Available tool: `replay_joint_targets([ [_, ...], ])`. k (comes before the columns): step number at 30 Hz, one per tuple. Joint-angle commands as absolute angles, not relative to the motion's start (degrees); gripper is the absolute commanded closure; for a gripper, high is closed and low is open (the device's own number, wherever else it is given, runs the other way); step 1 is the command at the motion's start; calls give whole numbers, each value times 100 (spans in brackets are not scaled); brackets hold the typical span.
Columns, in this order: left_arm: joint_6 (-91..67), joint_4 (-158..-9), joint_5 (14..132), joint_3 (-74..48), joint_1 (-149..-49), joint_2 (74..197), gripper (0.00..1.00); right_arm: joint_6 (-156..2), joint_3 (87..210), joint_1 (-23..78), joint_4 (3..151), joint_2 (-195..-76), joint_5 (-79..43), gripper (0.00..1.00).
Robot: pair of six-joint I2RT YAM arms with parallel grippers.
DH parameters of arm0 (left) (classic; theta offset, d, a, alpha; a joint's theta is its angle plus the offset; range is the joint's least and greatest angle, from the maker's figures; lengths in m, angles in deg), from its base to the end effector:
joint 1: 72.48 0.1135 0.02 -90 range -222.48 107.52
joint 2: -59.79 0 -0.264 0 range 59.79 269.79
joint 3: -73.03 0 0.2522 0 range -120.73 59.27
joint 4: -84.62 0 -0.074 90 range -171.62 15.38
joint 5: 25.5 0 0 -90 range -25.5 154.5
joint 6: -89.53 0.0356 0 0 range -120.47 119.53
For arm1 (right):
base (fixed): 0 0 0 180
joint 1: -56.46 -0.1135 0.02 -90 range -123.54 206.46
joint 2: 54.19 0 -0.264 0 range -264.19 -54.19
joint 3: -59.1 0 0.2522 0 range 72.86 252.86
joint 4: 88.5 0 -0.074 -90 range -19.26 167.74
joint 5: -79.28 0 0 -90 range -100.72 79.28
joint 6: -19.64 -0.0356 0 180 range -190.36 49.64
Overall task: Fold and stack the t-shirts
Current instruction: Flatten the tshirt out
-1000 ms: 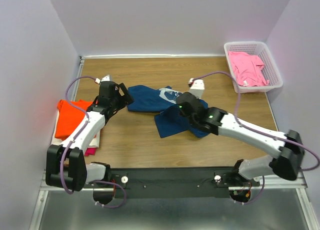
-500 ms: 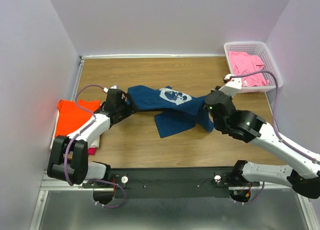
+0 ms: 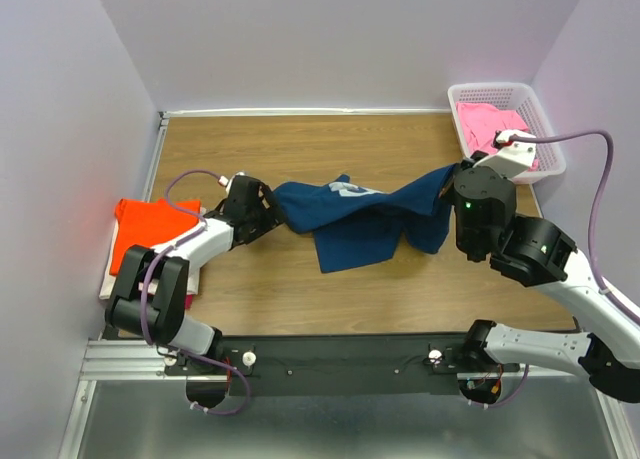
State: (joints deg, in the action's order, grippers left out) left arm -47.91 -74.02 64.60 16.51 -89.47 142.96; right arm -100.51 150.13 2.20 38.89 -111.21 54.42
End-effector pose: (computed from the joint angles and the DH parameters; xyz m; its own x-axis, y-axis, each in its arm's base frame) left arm 0.2748 -0.0840 0.1810 -0.6968 -0.5573 -0.4515 -0.3252 0.8066 -0.4936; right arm 0.1253 0.1189 0.4476 -0.0802 0.2500 -0.9649 0.2329 0.9459 0.2258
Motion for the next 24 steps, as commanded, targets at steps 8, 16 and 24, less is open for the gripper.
replay_joint_targets([
  [8,-5100,-7669,6099,997,-9480,15189,23,-9716,15152,241,3792,-11220,5713,100],
  [16,-5065,-7731,6002,443,-9506,15708,72,-9725,15126,249,3792,-11282,5581,100],
  [24,-4688,-6976,5466,74,-9419,14885,100,-9734,15099,241,3783,-11352,5590,100],
])
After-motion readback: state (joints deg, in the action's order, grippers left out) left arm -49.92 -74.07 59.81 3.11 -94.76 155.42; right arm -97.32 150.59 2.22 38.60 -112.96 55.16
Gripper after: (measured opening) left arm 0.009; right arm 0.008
